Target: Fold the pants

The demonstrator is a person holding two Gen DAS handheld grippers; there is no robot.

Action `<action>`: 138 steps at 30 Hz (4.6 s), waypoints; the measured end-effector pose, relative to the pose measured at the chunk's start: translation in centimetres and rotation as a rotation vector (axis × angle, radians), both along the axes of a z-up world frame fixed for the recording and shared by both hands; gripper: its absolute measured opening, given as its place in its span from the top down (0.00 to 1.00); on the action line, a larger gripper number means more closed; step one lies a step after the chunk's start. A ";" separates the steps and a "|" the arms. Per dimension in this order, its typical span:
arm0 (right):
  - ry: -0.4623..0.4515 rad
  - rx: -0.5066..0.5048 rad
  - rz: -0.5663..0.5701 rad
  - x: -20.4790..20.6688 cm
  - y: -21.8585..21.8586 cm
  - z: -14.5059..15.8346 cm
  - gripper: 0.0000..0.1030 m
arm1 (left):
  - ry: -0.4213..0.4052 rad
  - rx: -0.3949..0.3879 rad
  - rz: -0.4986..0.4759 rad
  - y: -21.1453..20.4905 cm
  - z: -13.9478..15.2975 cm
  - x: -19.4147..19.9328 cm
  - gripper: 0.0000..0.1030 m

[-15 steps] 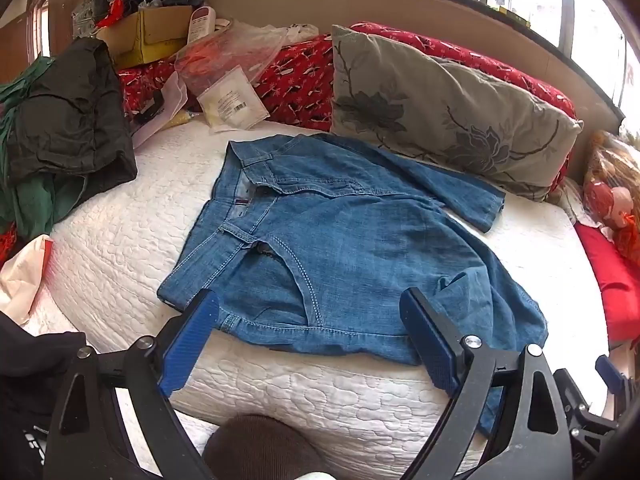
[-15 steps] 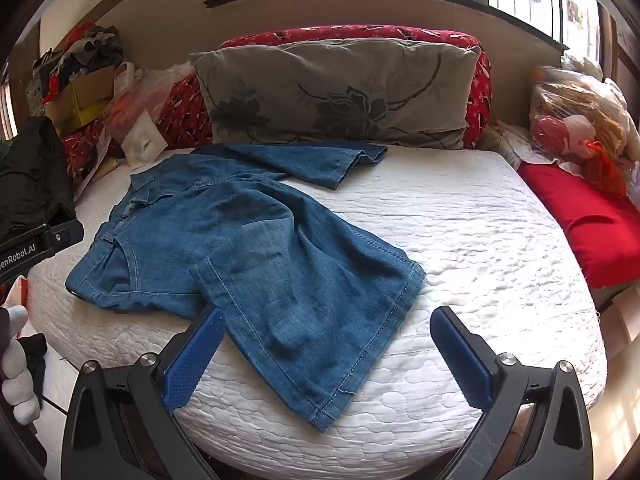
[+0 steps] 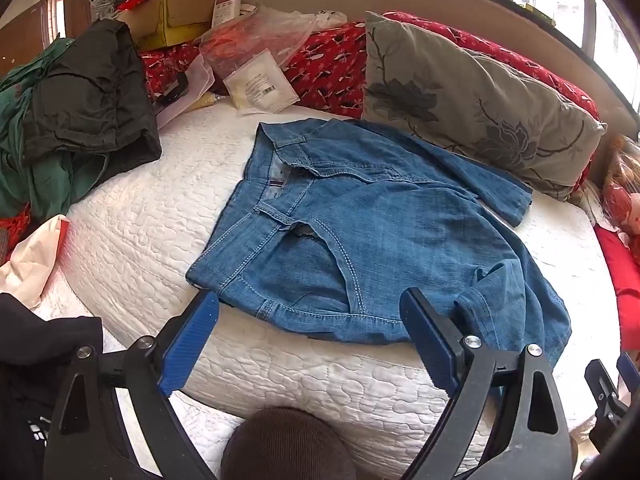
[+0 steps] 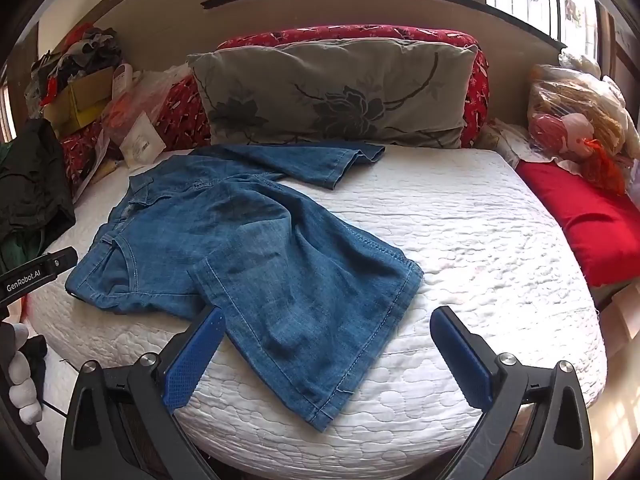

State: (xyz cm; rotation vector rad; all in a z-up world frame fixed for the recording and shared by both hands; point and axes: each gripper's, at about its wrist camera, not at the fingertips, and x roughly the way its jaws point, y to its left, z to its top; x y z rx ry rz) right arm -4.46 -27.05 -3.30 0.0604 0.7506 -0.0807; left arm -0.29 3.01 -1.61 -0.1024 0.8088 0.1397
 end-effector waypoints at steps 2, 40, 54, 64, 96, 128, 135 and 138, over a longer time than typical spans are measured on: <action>0.004 0.005 -0.005 0.1 -0.2 -0.1 0.00 | -0.003 0.001 0.014 0.5 0.0 -0.1 0.10; -0.007 0.010 -0.014 -0.6 -0.4 0.4 0.00 | -0.051 0.033 -0.003 -1.3 0.5 -1.7 0.10; -0.021 0.005 -0.009 -0.9 -0.2 0.9 0.00 | -0.104 0.037 0.004 -1.5 1.5 -2.5 0.10; -0.027 0.000 -0.006 -1.0 -0.1 1.0 0.00 | -0.114 0.032 -0.003 -1.7 1.9 -2.5 0.10; 0.015 0.015 -0.021 -0.1 -0.7 -0.4 0.00 | -0.067 0.026 -0.017 -2.3 1.2 -1.7 0.10; 0.342 0.206 -0.168 8.6 -8.9 -9.9 0.03 | 0.398 -0.357 0.192 7.4 -7.4 5.0 0.10; 0.343 0.180 -0.147 9.4 -7.5 -10.4 0.03 | 0.484 -0.618 0.198 7.8 -9.5 6.4 0.10; 0.336 0.191 -0.141 9.5 -7.7 -10.3 0.07 | 0.505 -0.679 0.194 6.9 -10.7 7.5 0.10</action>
